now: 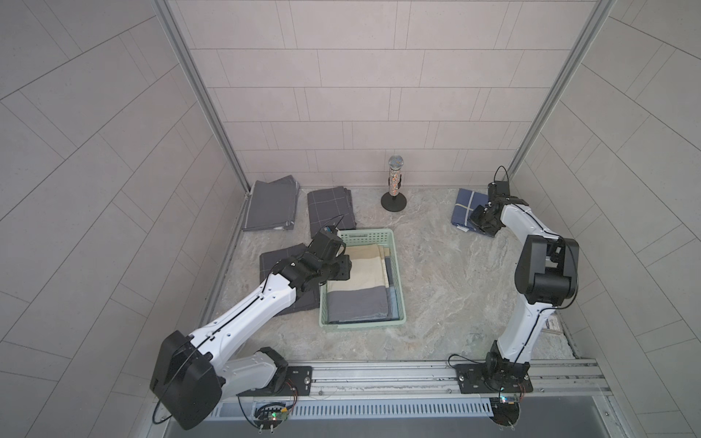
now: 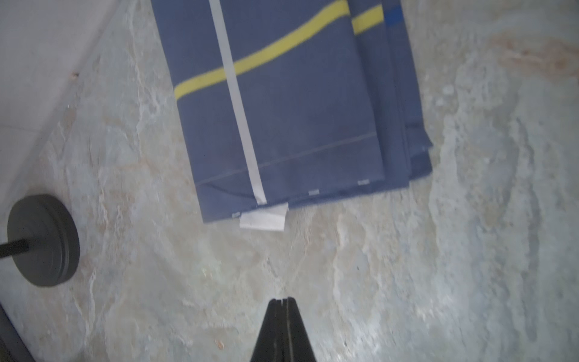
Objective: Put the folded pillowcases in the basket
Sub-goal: Place the pillowcase in the basket, then move the pillowcase to the center of the board.
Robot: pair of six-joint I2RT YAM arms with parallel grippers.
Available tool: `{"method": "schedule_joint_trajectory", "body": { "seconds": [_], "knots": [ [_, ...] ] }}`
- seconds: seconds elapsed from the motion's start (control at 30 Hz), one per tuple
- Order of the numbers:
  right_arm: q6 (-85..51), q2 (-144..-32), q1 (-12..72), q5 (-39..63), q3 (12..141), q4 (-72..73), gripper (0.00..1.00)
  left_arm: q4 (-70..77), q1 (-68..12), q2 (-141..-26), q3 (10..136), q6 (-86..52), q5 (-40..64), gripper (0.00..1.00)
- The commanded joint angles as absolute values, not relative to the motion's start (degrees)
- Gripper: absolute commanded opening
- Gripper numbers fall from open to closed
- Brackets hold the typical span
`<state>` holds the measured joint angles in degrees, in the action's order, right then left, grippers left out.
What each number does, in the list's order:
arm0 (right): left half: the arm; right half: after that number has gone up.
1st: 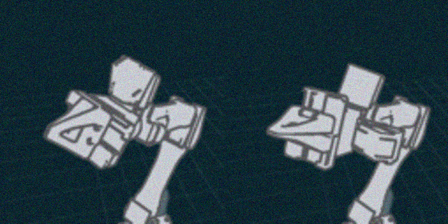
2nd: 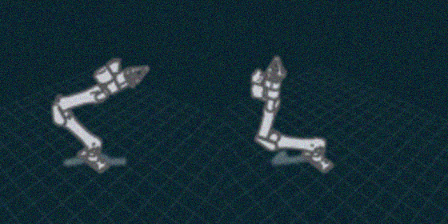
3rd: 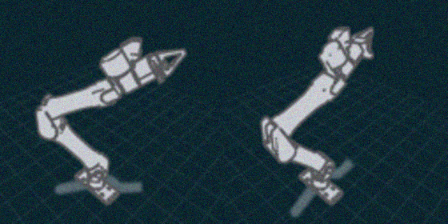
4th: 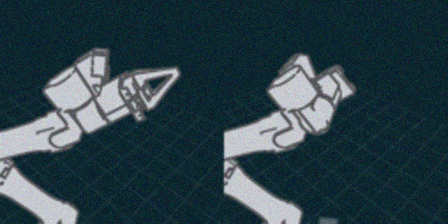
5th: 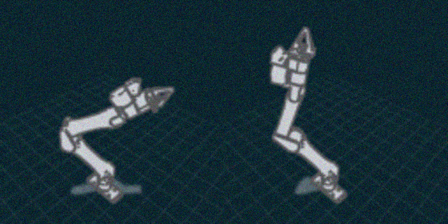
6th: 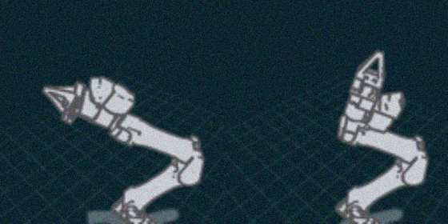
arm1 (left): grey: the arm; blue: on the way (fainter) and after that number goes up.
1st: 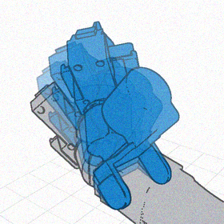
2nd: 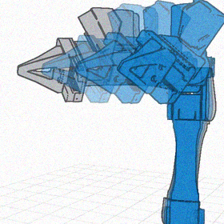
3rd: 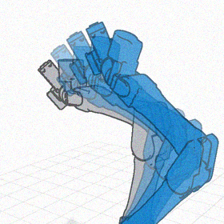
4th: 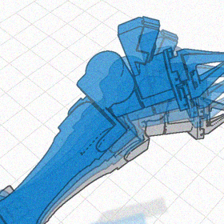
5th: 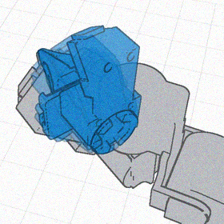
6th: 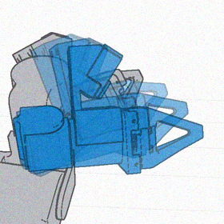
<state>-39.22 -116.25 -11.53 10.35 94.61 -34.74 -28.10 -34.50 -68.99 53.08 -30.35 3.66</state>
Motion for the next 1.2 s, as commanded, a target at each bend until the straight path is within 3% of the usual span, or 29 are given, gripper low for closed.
{"method": "schedule_joint_trajectory", "body": {
  "seconds": [0.0, 0.17, 0.4, 0.6, 0.87, 1.17],
  "knots": [
    [-40.13, -125.23, -11.34, 10.72, 106.88, -40.50, 0.00, -26.61, -34.45, -70.27, 54.67, -29.44, 5.94, 0.49],
    [-40.13, -139.08, -11.34, 10.00, 123.13, -50.88, 0.00, -26.37, -34.45, -70.46, 54.93, -28.92, 6.41, 0.50],
    [-40.58, -136.69, -11.23, 10.73, 111.51, -48.04, 0.00, -28.45, -34.37, -71.79, 57.31, -28.98, 7.23, 0.50],
    [-43.15, -125.35, -10.20, 15.54, 88.59, -36.61, 0.00, -29.02, -34.64, -71.78, 59.48, -30.24, 8.41, 0.50],
    [-45.96, -105.89, -1.17, 19.33, 59.61, -26.42, 0.00, -31.86, -38.90, -73.89, 65.42, -29.06, 6.30, 0.50],
    [-45.25, -83.27, 4.13, 20.21, 40.16, -32.20, 0.00, -33.22, -47.50, -79.80, 72.23, -28.87, 3.87, 0.50]
  ]
}}
